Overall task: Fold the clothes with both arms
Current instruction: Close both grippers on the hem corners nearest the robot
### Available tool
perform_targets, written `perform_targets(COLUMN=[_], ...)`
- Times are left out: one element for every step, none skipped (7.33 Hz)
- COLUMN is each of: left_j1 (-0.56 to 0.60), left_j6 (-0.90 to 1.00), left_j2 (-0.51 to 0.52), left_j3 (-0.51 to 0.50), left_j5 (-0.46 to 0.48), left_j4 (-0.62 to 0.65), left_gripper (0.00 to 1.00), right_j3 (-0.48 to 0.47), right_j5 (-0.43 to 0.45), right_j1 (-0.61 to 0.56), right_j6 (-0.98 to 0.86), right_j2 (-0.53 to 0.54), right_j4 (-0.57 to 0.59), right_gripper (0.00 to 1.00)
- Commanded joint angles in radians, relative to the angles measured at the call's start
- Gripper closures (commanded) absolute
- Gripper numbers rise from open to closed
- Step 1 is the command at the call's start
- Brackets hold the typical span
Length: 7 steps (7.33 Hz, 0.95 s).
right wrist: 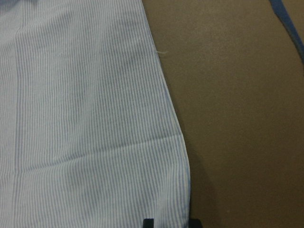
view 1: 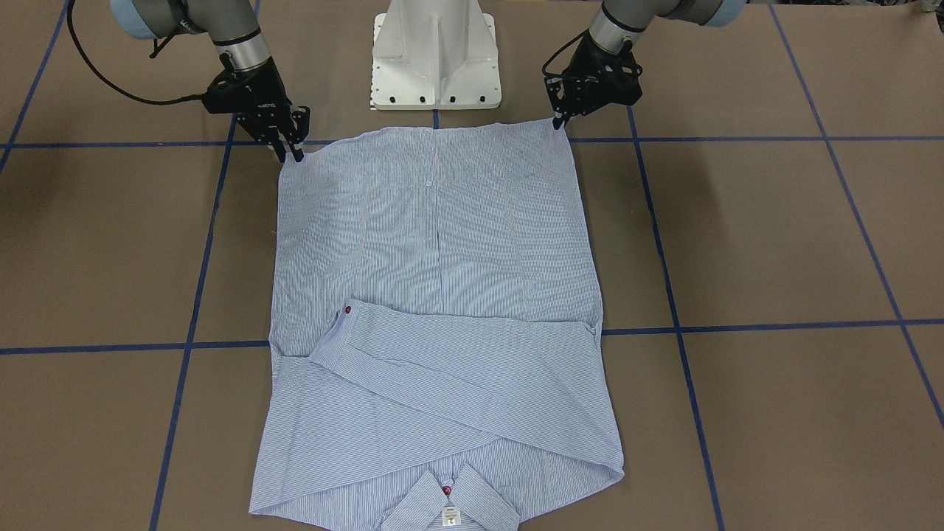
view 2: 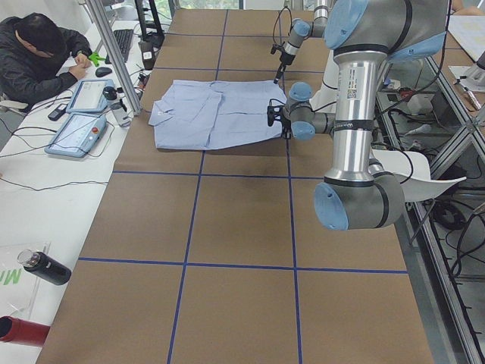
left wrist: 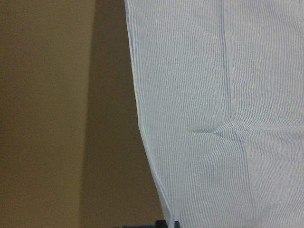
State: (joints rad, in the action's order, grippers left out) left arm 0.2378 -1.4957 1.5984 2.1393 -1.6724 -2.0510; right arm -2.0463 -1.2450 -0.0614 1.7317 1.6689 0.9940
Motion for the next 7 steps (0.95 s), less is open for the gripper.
perform_targets(left_j1=[0.0,0.0,0.005,0.017,0.031,0.047,0.048], left_j6=[0.0,0.0,0.002,0.011,0.015,0.015,0.014], left_j2=[0.0,0.0,-0.003,-0.011,-0.009,-0.011,-0.014], left_j3=[0.001,0.004,0.033,0.078,0.137,0.207,0.278], left_j5=[-0.001,-0.004,-0.042,-0.108,-0.174,-0.231,-0.268], left_j4=[0.0,0.0,0.0,0.02,0.073,0.115,0.17], left_gripper=[1.0,1.0,1.0,1.0,1.0,1.0,1.0], right_j3=[-0.023,-0.069,-0.124,-0.196,-0.309,-0.445,-0.574], right_j5=[-0.001,-0.008,-0.03,-0.103,-0.187,-0.242,-0.305], right_j1=[-0.006,-0.011,-0.029,-0.07,-0.101,-0.103,-0.101], right_j6=[-0.001,-0.006,-0.007,-0.007,-0.007,-0.007,-0.006], right_j2=[0.002,0.014,0.024,0.031,0.029,0.028,0.022], right_j4=[0.002,0.011,0.017,0.081,0.2,0.332,0.463], right_gripper=[1.0,1.0,1.0,1.0,1.0,1.0,1.0])
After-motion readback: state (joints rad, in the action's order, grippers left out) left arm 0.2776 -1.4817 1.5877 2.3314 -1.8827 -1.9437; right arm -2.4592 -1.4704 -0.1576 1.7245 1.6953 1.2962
